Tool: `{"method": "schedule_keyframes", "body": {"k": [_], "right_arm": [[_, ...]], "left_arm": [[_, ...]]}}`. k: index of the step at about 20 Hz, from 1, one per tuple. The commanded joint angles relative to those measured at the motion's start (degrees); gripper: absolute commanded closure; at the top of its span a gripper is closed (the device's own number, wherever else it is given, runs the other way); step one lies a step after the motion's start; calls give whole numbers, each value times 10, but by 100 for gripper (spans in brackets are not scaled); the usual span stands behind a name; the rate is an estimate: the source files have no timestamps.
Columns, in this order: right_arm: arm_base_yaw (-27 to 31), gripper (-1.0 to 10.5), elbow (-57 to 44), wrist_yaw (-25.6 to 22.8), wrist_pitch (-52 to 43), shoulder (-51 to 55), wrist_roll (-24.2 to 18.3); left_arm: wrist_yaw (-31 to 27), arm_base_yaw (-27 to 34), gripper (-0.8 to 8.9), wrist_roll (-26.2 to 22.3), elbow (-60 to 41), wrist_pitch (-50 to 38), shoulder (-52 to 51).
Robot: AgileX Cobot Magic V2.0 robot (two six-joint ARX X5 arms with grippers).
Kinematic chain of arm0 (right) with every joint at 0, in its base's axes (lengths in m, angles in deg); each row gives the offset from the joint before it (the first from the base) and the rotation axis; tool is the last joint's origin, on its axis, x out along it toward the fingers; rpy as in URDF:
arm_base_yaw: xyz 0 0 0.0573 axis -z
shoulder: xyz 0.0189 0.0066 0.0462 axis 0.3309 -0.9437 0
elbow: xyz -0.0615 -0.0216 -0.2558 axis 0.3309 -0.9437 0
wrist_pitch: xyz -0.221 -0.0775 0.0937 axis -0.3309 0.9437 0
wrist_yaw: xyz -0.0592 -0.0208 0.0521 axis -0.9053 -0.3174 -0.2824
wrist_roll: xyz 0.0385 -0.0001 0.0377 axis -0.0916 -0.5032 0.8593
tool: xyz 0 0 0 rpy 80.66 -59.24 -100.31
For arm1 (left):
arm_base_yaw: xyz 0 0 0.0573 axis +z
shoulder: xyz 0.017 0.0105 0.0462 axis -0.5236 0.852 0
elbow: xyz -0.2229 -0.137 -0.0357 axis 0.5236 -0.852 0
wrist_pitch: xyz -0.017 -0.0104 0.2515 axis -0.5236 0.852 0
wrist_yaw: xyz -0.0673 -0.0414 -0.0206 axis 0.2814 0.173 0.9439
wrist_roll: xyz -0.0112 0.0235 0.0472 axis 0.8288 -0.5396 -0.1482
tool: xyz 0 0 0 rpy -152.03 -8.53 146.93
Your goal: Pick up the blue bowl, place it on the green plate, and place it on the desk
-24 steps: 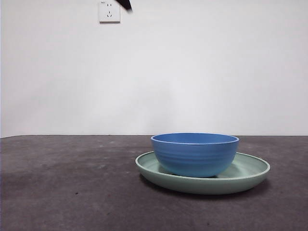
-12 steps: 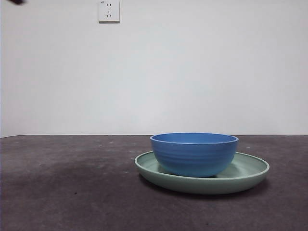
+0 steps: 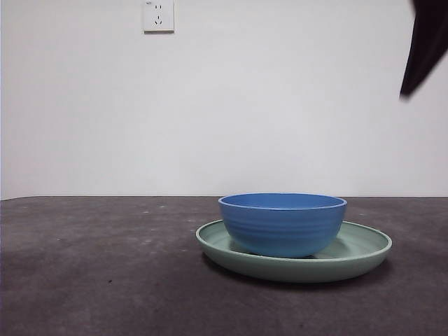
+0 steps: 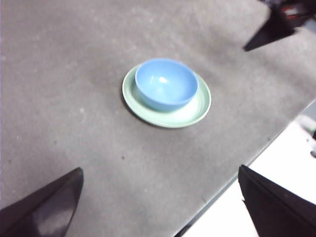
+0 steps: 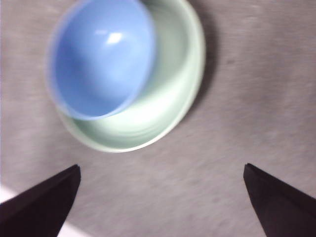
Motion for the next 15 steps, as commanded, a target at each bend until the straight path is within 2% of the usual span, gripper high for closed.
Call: {"method": "schedule_keyframes", "body": {"k": [1,4,7,10,14,15], "right_arm": [[-14,374,10,-23,-34,-54,-8],[-27,383,10,-23,-96,-120,-8],[-38,462,10,-28,-149,-173,-8],[-43,474,10,-69,-169,-208,-8],[-43,485,9,-81,-179,-228,-6],[-43,531,9,-81,-183,-231,-6]], "left_arm": [[-3,-4,317,-5,3,-3,3],[-3,-4,317,-5,3,-3,3],[-3,-4,317,-4,3,-2,3],[-3,-4,317,-4,3,1,3],[-3,-4,317,-4,3,9,3],[-3,-4,317,-4,3,8,3]]}}
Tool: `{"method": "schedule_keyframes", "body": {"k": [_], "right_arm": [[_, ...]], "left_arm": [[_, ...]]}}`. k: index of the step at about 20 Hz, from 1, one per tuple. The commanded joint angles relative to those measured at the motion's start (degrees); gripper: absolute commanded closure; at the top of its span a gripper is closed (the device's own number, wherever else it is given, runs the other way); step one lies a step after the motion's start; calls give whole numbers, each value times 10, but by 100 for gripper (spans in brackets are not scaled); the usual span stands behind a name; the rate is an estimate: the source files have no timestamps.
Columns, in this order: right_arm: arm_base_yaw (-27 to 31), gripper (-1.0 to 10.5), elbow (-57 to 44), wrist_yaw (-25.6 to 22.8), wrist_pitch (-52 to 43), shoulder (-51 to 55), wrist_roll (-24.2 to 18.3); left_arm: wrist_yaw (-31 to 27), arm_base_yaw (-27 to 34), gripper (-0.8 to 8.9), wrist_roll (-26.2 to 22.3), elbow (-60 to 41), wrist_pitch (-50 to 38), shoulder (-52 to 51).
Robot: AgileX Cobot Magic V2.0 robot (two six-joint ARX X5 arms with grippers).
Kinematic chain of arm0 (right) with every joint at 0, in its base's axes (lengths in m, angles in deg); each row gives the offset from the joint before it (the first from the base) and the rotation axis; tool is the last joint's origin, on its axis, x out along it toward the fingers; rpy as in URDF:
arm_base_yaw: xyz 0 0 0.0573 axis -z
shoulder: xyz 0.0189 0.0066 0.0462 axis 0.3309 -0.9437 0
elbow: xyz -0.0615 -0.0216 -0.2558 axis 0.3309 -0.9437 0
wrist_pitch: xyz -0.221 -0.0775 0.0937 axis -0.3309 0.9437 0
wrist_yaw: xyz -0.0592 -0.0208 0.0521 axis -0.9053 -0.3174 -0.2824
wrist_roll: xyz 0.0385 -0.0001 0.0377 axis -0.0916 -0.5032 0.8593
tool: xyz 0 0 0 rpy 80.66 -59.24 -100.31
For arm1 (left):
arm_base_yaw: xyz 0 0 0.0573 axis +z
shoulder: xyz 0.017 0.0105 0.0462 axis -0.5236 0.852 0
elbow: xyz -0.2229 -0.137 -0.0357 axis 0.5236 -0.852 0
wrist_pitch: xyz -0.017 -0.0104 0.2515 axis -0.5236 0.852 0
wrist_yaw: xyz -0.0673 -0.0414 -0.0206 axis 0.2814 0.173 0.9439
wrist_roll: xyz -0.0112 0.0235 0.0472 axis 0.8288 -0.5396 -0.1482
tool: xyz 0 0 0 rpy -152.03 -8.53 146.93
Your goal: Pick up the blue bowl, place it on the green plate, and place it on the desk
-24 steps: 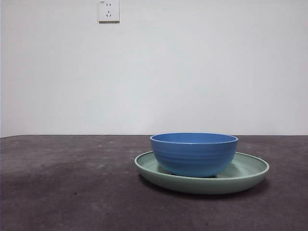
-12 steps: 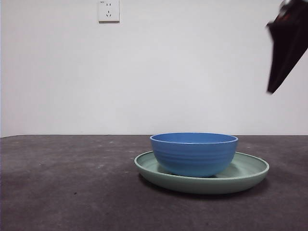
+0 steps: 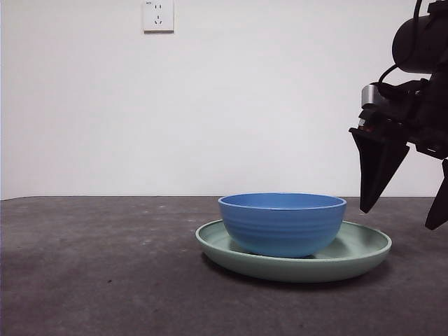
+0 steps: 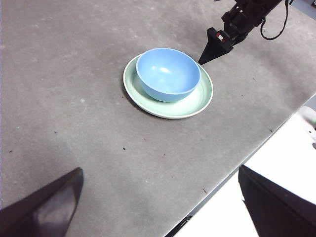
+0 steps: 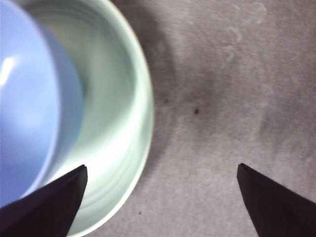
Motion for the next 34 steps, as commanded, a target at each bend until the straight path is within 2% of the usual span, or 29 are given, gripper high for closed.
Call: {"method": "schedule_keyframes", "body": {"k": [1,5,15,17,20,21,23,25,29,34], "right_arm": [[-3,571,9,-1,-10,-11,-4],[-6,627,9,-1,-25,-22,-2],[-10,632,9,17,-79,-71,27],[-10,672,9,19,-83,-80,28],[-10,685,9,49,-88,-94,28],[-10,718,9,50,-90,-97,28],[-11,874,9,48,-91,-100,28],[-13,934,9,45,-95,-100,25],[-13,934,10,40,-98,-98,41],[-15,934,23,69,-64,-94,56]], "left_arm": [[-3,-4,317,-4,3,-9,3],[-3,-4,317,-4,3,-9,3],[-3,-4,317,-3,3,-9,3],[-3,-4,317,-3,3,-9,3],[-3,-4,317,-3,3,-9,3],[-3,-4,317,-3,3,-10,3],[-3,-4,317,-3,3,-10,3],[-3,-4,317,-3,3,-9,3],[-3,-4,317,-3,3,-9,3],[-3,-4,317,-3,3,-9,3]]}}
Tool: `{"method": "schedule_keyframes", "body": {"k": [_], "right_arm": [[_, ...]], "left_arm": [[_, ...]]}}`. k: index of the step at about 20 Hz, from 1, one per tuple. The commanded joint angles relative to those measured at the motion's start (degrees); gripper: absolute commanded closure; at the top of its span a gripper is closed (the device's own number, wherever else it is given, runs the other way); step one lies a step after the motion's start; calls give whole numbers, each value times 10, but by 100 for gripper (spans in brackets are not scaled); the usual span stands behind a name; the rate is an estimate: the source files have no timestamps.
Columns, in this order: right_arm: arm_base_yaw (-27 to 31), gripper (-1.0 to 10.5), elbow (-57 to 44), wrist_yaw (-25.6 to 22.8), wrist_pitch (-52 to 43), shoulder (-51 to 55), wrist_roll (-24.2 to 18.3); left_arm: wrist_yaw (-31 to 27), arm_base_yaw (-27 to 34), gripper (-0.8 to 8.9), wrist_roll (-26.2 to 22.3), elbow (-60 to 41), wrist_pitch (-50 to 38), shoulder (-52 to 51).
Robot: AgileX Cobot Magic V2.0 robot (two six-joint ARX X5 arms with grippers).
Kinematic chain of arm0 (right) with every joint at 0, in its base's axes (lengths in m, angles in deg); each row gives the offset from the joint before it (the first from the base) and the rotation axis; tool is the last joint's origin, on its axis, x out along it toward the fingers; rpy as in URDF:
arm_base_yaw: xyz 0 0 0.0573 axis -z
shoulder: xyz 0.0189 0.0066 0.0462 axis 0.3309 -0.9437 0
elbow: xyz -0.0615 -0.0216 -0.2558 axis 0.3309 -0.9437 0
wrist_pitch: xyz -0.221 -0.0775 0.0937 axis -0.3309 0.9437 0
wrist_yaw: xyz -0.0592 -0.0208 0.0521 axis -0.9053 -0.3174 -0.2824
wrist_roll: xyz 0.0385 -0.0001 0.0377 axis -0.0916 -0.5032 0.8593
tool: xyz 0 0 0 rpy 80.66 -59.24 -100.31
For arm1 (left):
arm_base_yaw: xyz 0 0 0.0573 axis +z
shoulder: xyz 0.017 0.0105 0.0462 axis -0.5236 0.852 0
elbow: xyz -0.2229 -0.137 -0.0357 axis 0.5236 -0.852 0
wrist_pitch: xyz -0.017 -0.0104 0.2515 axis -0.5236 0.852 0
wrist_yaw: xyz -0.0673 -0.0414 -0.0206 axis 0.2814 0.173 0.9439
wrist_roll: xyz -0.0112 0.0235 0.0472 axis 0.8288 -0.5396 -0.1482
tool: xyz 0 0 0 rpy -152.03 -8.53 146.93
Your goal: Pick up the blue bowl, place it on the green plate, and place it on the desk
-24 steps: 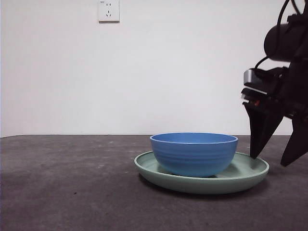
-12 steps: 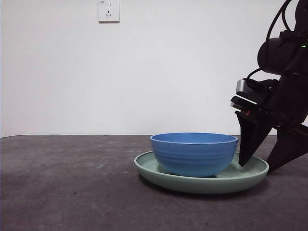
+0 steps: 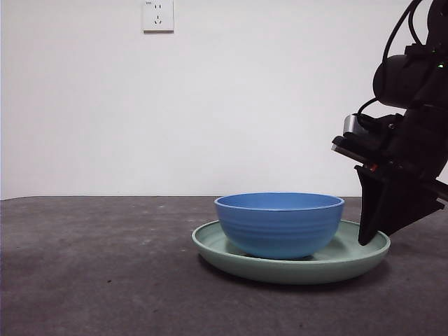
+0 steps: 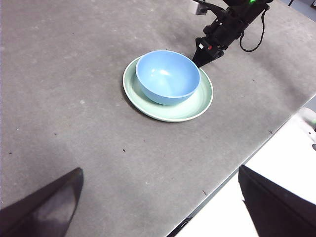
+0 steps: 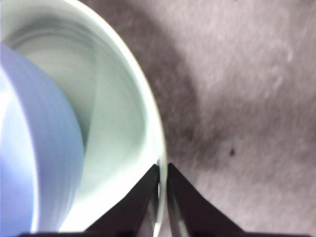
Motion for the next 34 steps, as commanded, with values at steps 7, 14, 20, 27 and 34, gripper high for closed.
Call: {"method": "schedule_keyframes", "body": {"k": [7,14,20,27,34], "right_arm": [[-30,934,56,31,24,-6,40],[-89,934,70,30,-9,-7,88],[-111,934,69,30,-35,-24,113],[-115,933,69,25,-36,-57,113],[-115,566,70,-7,-28,-48,74]], "left_arm": [[-3,-4,317,-4,3,-6,3],[-3,-4,317,-4,3,-6,3],[-3,-4,317,-4,3,-6,3],[-3,-4,317,-4,3,-6,3],[-3,-4,317,-3,3,1,3]]}}
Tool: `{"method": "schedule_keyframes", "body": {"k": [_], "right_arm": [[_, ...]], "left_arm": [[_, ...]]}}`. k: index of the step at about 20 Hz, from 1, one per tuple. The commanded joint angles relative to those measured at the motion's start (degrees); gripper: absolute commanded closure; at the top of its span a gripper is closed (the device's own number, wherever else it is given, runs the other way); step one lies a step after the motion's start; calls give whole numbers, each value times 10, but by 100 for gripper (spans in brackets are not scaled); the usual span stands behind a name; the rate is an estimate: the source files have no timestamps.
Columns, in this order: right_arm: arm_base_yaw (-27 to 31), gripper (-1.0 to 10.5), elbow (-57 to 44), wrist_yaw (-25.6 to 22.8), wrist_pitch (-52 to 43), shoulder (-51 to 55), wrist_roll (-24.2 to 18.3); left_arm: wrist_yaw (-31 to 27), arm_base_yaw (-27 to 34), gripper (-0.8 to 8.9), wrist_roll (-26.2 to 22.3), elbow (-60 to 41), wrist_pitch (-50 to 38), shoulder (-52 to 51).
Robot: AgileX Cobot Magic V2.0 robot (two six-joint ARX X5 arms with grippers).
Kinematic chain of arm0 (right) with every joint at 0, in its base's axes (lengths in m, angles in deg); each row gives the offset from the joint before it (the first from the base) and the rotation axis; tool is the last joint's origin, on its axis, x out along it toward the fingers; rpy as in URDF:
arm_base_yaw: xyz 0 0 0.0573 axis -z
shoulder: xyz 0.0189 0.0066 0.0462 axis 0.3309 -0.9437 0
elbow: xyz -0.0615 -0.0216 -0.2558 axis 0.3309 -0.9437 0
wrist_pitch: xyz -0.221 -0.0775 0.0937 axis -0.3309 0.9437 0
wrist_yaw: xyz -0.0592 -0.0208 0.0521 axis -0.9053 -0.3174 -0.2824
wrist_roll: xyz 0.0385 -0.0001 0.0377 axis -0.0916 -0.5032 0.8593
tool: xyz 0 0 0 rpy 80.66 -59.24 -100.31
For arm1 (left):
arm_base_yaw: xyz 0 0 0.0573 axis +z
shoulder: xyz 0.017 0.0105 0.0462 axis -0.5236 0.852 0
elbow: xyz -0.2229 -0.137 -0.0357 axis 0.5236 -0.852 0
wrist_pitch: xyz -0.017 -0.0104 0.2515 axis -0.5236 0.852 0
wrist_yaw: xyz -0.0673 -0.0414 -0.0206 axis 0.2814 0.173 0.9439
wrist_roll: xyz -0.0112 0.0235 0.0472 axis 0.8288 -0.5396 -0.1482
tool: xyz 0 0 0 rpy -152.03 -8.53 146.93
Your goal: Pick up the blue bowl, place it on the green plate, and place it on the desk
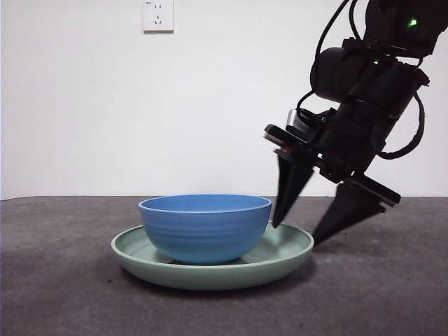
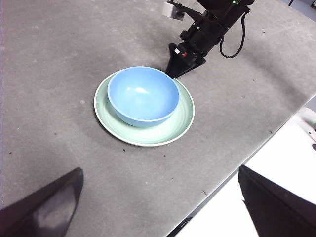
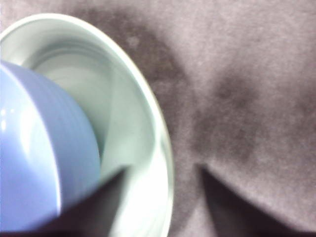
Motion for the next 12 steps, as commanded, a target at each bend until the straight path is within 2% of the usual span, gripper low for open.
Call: {"method": "schedule_keyframes", "body": {"k": [1,3,4,9,12], "right_arm": [[-3,566,12,-50,17,13,-34],[0,564,12,-100,46,53,-48],[1,557,12,-108,58,78,-57],[-2,376,12,-116,143,227,-67],[-9,352,12,-116,203,301,-82]], "left_arm": [[-3,-4,317,-3,3,8,3],[-3,-4,317,-3,3,22,3],[-3,-4,317,-3,3,27,3],[-3,-4,317,-2,3,39,3],[-3,-4,317,-1,3,42,3]]}}
